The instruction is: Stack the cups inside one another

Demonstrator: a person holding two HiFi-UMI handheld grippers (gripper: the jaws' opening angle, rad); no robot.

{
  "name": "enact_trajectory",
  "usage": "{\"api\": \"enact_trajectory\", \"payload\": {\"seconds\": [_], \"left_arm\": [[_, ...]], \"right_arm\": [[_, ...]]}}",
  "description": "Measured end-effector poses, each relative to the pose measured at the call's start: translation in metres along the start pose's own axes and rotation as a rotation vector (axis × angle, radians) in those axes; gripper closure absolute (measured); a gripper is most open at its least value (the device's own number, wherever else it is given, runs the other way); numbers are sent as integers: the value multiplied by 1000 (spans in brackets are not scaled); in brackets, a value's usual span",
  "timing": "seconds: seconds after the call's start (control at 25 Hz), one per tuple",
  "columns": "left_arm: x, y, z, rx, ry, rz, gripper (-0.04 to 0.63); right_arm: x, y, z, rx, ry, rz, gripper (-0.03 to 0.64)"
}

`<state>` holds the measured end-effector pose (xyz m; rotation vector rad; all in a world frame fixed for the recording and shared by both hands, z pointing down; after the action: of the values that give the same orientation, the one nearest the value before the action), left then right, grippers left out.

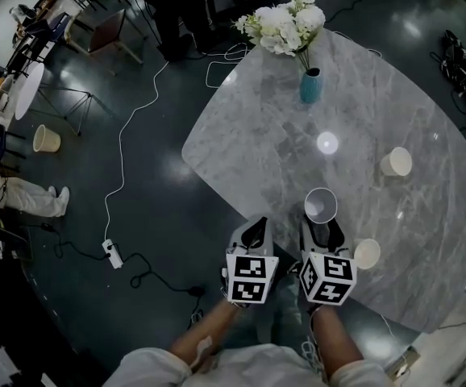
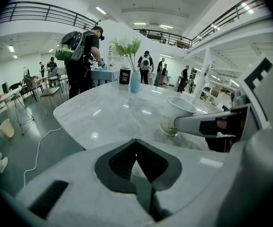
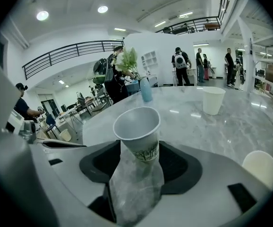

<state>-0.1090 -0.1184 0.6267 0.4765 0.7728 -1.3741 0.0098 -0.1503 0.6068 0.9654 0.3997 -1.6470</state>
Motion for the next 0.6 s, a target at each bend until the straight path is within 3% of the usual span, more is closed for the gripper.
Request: {"api": "enact_trajectory", "payload": {"seconds": [0.6], "left_arm": [[-1, 1, 10, -18, -19, 8, 600]], "right_arm": [[1, 4, 8, -11, 11, -5, 405]]}}
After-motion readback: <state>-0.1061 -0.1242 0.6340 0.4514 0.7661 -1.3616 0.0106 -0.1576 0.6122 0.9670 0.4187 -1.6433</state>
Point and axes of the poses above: the fingertips, and each gripper's own axes: z forward along the fingers, y to its right, x out of its top, the point moved 1 cm from there along -z, backward along the fingers, and after that the axes turned 2 degrees about x, right-handed, at the moved point
